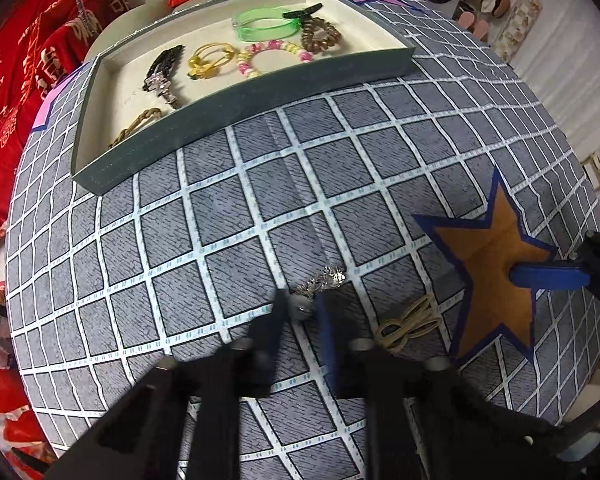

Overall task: Organize jewelry
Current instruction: 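Grasp silver charm keychain with left tool while right tool grasps gold scissors clip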

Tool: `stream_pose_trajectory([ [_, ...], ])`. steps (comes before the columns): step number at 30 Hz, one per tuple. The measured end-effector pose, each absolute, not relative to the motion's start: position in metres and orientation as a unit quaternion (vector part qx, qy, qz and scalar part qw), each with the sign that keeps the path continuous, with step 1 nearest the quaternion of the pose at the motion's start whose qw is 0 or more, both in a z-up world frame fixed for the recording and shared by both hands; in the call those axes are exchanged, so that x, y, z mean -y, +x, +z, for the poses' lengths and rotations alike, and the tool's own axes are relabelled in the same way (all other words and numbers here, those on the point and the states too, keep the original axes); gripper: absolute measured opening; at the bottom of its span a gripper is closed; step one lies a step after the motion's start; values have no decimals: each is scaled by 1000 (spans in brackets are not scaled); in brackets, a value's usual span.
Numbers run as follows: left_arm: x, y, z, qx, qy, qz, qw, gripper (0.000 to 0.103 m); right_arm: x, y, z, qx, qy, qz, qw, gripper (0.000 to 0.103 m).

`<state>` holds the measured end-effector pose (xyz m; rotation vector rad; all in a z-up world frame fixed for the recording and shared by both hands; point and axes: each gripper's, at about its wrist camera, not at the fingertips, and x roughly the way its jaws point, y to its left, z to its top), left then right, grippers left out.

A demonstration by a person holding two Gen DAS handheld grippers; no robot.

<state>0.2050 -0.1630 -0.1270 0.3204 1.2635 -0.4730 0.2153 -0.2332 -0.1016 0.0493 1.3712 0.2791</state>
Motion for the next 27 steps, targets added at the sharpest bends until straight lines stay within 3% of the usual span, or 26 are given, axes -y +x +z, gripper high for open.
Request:
stream_pose_trajectory([
  [15,106,218,-125,-604,65,-181,773,19,201,232,-104,-613,-56,159,772,87],
  [26,97,215,-122,-606,57,-183,772,19,168,247,-118,-597,-135,180,770,48],
  [27,98,216,-122,-606,57,-183,772,19,166,248,-118,-595,-140,177,772,39],
])
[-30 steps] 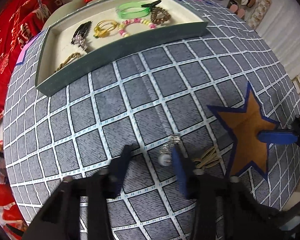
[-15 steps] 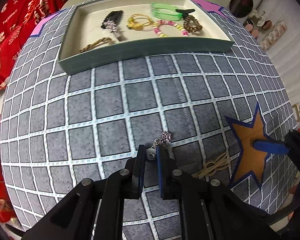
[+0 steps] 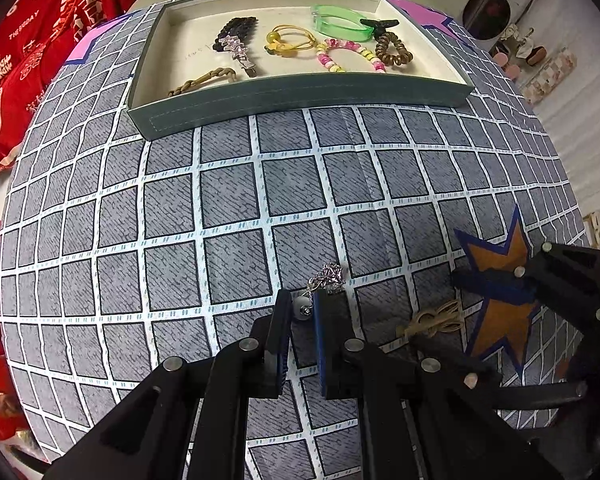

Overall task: Organize jewelry
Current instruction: 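Grasp silver charm keychain with left tool while right tool grasps gold scissors clip, then carry silver charm over tray with left tool while right tool carries scissors clip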

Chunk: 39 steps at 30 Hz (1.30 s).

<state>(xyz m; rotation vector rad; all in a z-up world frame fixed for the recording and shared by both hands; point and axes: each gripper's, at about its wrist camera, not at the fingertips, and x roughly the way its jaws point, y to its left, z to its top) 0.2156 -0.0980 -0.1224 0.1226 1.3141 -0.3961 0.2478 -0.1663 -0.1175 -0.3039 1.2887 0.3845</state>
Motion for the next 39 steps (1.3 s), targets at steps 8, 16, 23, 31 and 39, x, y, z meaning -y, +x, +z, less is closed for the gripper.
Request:
stream_pose_trajectory([
  [8,101,217,-124,-608,54,-180,772,19,178,250,-114,-611,-90,159,770,20],
  [16,95,216,-119,-608,41,-174,773,19,220,251,-111,-643,39,106,758,20],
  [23,87,217,-110,-607,27,-168,776,19,242,241,-107,-649,100,81,750,20],
  [31,75,217,-90,-604,16,-157,781,19,254,236,-98,-650,138,64,745,20],
  [39,77,225,-70,-596,6,-148,789,19,268,241,-81,-644,160,51,747,21],
])
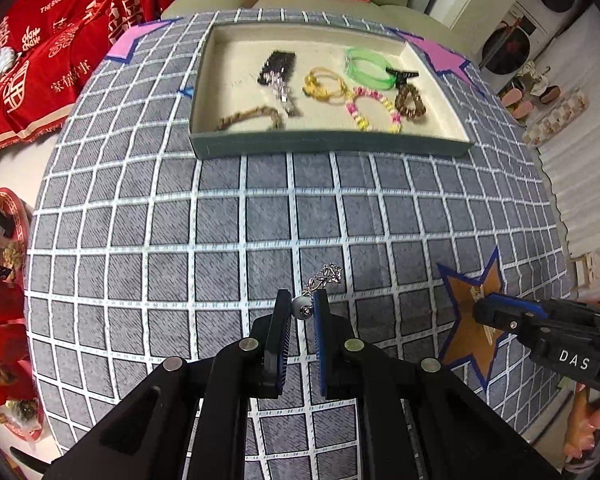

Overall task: Organize jewelry
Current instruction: 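Carry silver charm over tray with left tool while right tool carries scissors clip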

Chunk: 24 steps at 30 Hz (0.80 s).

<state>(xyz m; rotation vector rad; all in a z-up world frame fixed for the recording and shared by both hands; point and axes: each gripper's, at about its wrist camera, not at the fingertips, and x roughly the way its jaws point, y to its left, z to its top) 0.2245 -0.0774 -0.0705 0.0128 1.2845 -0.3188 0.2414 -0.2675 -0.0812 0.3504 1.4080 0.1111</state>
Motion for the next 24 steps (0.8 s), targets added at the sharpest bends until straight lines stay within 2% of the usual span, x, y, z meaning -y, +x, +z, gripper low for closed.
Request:
stream_pose_trajectory([
  [24,85,296,-20,-553,-17,-132,823,19,297,316,-20,-597,177,59,780,21],
])
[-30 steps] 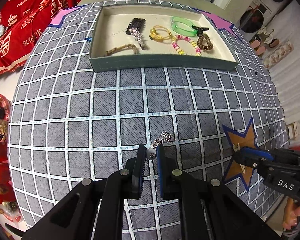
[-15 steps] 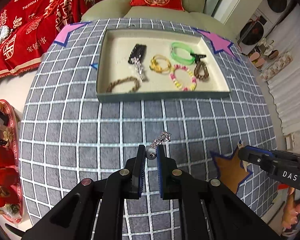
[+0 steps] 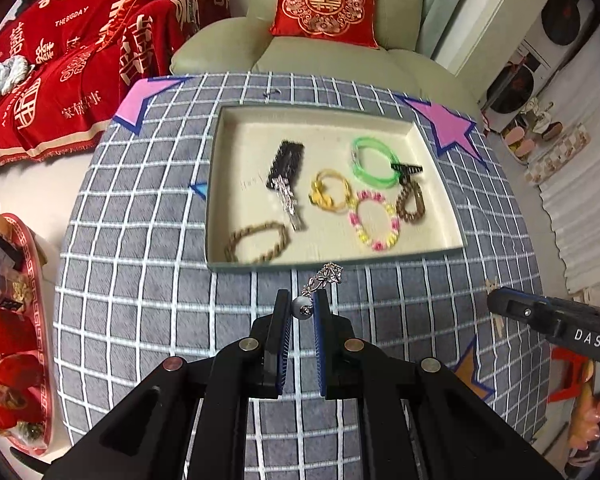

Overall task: Organize jewelry
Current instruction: 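Carry silver charm over tray with left tool while right tool carries scissors clip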

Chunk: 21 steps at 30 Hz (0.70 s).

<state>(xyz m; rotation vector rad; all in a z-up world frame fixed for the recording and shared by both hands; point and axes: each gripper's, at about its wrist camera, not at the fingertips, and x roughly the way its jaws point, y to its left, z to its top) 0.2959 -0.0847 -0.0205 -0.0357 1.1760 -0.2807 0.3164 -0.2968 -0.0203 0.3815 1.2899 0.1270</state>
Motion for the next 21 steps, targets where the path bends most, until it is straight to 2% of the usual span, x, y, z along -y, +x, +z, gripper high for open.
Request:
stream_pose_trajectory([
  [12,90,344,-23,-547,-23,-115,829,19,298,382,-16,-588,165,79,788,21],
  [21,103,376,-43,-558,-24,-105,823,19,290,424,-35,-596,159,90,782,21],
])
